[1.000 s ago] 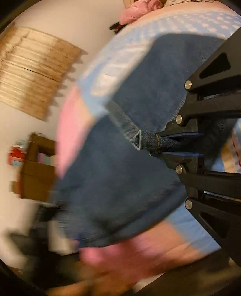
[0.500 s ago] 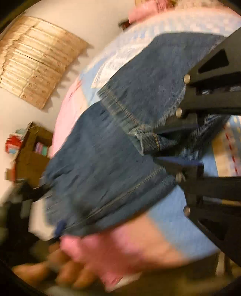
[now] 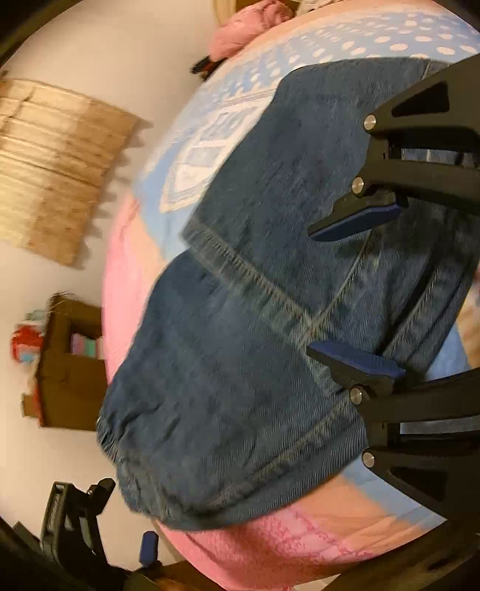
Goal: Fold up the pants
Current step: 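Grasp the jeans waistband with the left gripper and lift the jeans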
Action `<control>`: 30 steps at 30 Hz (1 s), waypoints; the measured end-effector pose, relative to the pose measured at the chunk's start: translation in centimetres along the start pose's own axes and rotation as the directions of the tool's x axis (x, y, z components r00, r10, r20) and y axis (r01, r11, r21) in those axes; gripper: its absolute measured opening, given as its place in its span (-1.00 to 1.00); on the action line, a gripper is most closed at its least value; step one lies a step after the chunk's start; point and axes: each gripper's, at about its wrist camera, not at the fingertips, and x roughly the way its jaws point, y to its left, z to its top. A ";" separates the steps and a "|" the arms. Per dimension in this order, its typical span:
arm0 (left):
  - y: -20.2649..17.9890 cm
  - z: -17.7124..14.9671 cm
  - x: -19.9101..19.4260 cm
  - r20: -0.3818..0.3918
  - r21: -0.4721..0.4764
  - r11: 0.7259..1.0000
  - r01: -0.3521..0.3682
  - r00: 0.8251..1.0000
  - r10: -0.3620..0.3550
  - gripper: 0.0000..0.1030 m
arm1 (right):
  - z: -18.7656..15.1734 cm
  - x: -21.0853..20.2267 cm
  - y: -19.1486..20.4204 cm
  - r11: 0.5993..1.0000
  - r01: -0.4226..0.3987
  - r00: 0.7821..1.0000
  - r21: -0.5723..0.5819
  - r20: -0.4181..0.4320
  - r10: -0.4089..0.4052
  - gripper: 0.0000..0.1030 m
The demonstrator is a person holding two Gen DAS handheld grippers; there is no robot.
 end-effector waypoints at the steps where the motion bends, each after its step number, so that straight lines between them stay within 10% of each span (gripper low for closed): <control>1: 1.0 0.3 0.2 -0.002 -0.038 0.999 0.002 1.000 -0.002 0.82 | 0.0 0.0 -0.6 0.999 -0.029 1.000 0.033 -0.011 0.029 0.12; 7: 4.1 0.3 5.0 -0.172 -0.273 0.956 0.111 0.972 -0.162 0.83 | -0.9 -4.0 -3.5 0.991 -0.087 0.996 0.102 0.029 0.084 0.13; 11: 2.2 0.6 5.9 -0.145 -0.239 0.961 0.139 0.973 -0.177 0.88 | -2.6 -6.7 -3.4 0.994 -0.078 0.996 0.082 0.051 0.074 0.13; 19: 4.1 0.7 7.7 -0.086 -0.400 0.879 0.259 0.945 -0.317 0.94 | -4.5 -7.1 -3.4 0.990 -0.085 0.996 0.108 0.011 0.085 0.13; 22: 4.2 0.6 7.8 -0.096 -0.372 0.896 0.243 0.950 -0.298 0.50 | -4.3 -6.9 -3.6 0.987 -0.094 0.996 0.132 0.008 0.093 0.13; 24: 4.4 0.5 7.9 -0.110 -0.368 0.898 0.240 0.948 -0.298 -0.23 | -4.3 -6.8 -3.9 0.983 -0.098 0.995 0.155 0.005 0.098 0.13; 30: 5.5 0.0 8.0 -0.116 -0.434 0.855 0.284 0.924 -0.366 -0.42 | -4.7 -7.3 -5.0 0.977 -0.079 0.997 0.199 0.006 0.079 0.13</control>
